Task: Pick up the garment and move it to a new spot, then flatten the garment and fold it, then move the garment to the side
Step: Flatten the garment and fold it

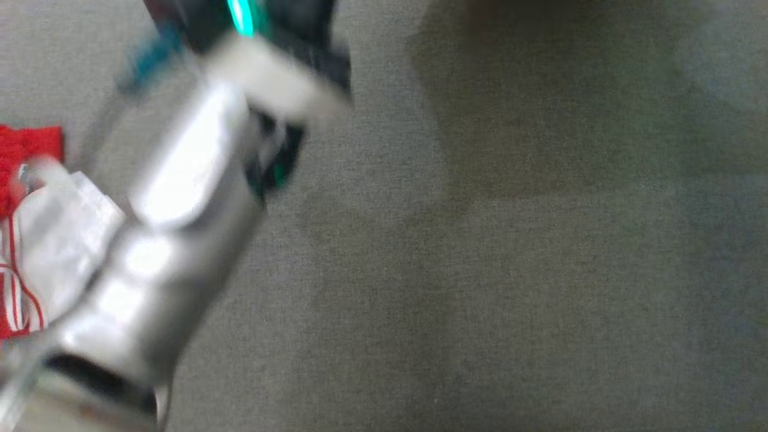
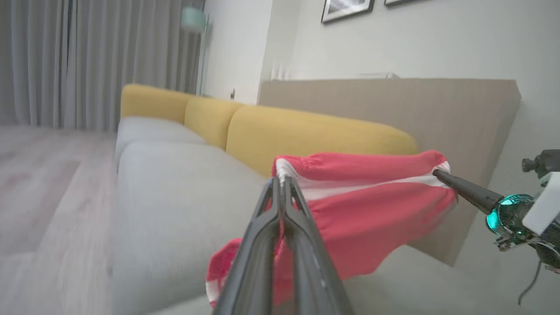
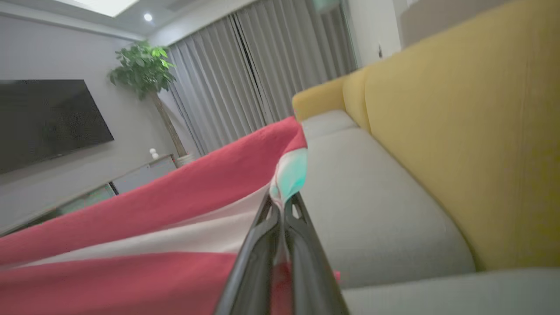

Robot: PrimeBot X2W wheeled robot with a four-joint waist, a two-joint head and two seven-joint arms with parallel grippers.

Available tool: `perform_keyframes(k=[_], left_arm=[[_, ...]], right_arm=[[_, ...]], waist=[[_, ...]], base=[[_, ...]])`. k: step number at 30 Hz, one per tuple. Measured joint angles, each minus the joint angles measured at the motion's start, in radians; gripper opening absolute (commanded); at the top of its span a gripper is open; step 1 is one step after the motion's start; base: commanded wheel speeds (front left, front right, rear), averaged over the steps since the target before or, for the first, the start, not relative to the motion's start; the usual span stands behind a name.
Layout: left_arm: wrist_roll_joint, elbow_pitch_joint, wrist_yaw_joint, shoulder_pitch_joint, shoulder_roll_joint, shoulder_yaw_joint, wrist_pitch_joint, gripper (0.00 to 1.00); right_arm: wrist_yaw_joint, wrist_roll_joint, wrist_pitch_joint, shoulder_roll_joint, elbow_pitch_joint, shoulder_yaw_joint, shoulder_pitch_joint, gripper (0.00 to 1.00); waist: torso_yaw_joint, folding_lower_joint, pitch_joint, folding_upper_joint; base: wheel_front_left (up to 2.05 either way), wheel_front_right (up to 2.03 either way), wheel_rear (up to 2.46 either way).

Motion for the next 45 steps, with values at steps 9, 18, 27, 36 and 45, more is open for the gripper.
perform_keyframes(k=[9, 18, 27, 36, 45], left_arm=[[0.056, -0.136, 0.0, 0.469, 0.044, -0.001, 0.0, 0.0], [0.127, -0.232, 0.024, 0.784, 0.077, 0.012, 0.0, 0.0], [0.123, -0.442, 0.095, 0.983, 0.155, 0.008, 0.057, 0.0], [0.123, -0.422, 0.102, 0.764, 0.09, 0.011, 0.147, 0.0], [0.116, -0.215, 0.07, 0.47, -0.004, 0.014, 0.22, 0.0]], right_arm=[[0.0, 0.02, -0.03, 0.022, -0.077, 0.021, 0.379, 0.0], [0.0, -0.033, -0.036, 0.069, -0.251, -0.109, 0.751, 0.0], [0.0, -0.156, 0.009, 0.14, -0.467, -0.284, 1.004, 0.0], [0.0, -0.259, 0.163, 0.207, -0.466, -0.406, 0.858, 0.0], [0.0, -0.351, 0.286, 0.21, -0.282, -0.415, 0.559, 0.0]], waist=[[-0.019, -0.0001, -0.053, 0.0], [-0.032, -0.0003, -0.142, 0.0001], [-0.033, -0.0004, -0.203, 0.0001], [0.005, 0.0001, -0.128, 0.0], [0.048, 0.0003, -0.03, 0.0]], base=[[0.0, 0.0, 0.0], [0.0, 0.0, 0.0], [0.0, 0.0, 0.0], [0.0, 0.0, 0.0], [0.0, 0.0, 0.0]])
